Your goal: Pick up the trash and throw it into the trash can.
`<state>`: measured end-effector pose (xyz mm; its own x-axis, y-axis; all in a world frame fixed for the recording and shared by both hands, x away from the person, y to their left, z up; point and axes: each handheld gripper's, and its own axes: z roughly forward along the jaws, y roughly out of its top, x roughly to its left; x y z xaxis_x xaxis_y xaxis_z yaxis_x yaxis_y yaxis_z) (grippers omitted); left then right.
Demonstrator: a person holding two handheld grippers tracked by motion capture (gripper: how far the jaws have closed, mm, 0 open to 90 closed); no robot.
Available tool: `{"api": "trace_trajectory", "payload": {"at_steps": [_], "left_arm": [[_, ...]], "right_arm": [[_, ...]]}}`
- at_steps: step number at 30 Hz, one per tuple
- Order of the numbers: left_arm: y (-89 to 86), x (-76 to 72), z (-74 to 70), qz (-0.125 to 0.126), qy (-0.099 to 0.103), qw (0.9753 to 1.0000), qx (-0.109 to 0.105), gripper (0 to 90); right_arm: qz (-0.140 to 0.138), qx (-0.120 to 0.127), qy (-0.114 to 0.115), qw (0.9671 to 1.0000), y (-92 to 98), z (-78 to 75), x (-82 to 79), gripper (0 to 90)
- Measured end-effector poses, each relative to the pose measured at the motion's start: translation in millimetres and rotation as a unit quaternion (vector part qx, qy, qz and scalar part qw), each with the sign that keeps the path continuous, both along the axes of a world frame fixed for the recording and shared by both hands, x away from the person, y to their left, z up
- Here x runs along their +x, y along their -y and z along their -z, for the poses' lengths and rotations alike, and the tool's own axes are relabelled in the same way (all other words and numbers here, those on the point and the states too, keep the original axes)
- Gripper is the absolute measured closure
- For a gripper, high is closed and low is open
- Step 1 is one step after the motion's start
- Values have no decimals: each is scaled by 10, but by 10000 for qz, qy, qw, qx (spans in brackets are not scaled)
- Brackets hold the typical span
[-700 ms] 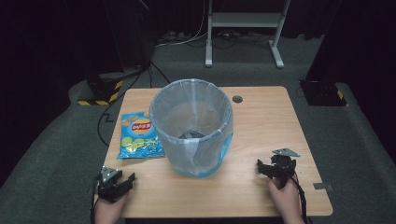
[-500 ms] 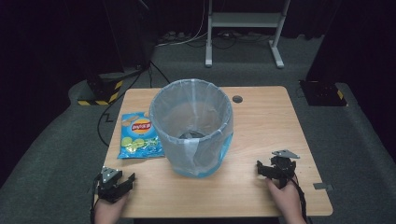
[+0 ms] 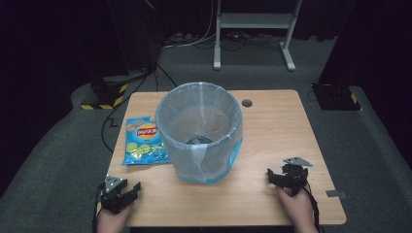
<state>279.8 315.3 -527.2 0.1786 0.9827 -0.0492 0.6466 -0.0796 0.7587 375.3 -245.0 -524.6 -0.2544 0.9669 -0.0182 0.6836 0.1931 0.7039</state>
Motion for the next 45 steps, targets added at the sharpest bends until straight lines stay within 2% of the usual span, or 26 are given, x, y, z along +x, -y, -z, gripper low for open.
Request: {"api": "trace_trajectory", "payload": {"at_steps": [1, 2, 5, 7, 8, 10, 12, 14, 16, 18, 19, 20, 23, 25, 27, 28, 29, 31, 32, 33, 34, 35, 37, 40, 41, 45], "left_arm": [[5, 1, -25, 23, -48, 10000, 76, 511], [19, 0, -84, 29, -1, 9999, 132, 582], [44, 43, -346, 16, 473, 9989, 63, 687], [8, 181, -531, -89, 718, 9974, 50, 674], [-8, 245, -584, -122, 767, 9970, 32, 615], [-64, 453, -691, -100, 764, 9970, 68, 545], [-120, 678, -720, -205, 807, 9965, 83, 438], [-178, 868, -687, -343, 662, 9972, 4, 344], [-242, 1008, -591, -448, 539, 9975, -66, 309], [-304, 1136, -458, -507, 198, 9985, -102, 312], [-331, 1203, -385, -498, -41, 9986, -197, 307], [-346, 1259, -320, -501, -264, 9982, -185, 287], [-329, 1357, -188, -372, -640, 9971, -197, 303], [-295, 1390, -138, -375, -819, 9959, -126, 310], [-260, 1383, -134, -418, -778, 9961, -21, 332], [-241, 1376, -139, -405, -775, 9962, 45, 372], [-221, 1367, -143, -370, -770, 9962, 164, 464], [-175, 1339, -142, -326, -737, 9962, 326, 496], [-165, 1328, -146, -318, -736, 9963, 320, 546], [-148, 1313, -149, -256, -730, 9965, 316, 690], [-136, 1306, -149, -188, -709, 9968, 328, 690], [-118, 1293, -148, -134, -689, 9969, 346, 737], [-97, 1255, -126, -124, -568, 9978, 307, 822], [-70, 1205, -129, -129, -542, 9979, 321, 871], [-58, 1174, -136, -134, -452, 9982, 369, 876], [-29, 1004, -206, -104, -70, 9995, 297, 890]], "right_arm": [[1, -1, -1, 10000, 0, 0, 0, 97], [1, 0, -1, 10000, 0, 0, 0, 97], [-2, 0, 0, 10000, 0, 0, 0, 97], [-5, -3, 2, 10000, 1, 0, 0, 98], [-8, -2, 1, 10000, 1, 0, -1, 98], [4, 4, -4, 10000, -1, 0, -3, 98], [-9, 4, -3, 10000, -2, 0, -5, 100], [-17, -1, 2, 10000, -2, 0, -6, 101], [-27, 2, 8, 10000, -3, -1, -7, 106], [-68, -3, 14, 10000, -6, -1, -8, 111], [-73, -2, 17, 10000, -6, -1, -9, 112], [-75, -4, 20, 10000, -6, 0, -9, 112], [-96, -22, 36, 9999, -4, 0, -11, 115], [-96, -22, 35, 9999, -4, 0, -12, 115], [-100, -22, 34, 9999, -4, 0, -12, 116], [-98, -21, 33, 9999, -5, -1, -13, 116], [-108, -16, 32, 9999, -7, -1, -16, 119], [-113, -22, 39, 9999, -6, -1, -17, 120], [-98, -10, 30, 9999, -9, -2, -20, 120], [-92, -3, 26, 10000, -12, -2, -24, 121], [-92, -3, 26, 10000, -12, -2, -24, 121], [-110, -12, 35, 9999, -10, -1, -24, 122], [-113, -12, 40, 9999, -12, -2, -27, 126], [-116, -10, 41, 9999, -12, -2, -28, 127], [-121, -8, 40, 9999, -12, -2, -29, 130], [-167, 1, 46, 9999, -10, -2, -34, 135]]}}
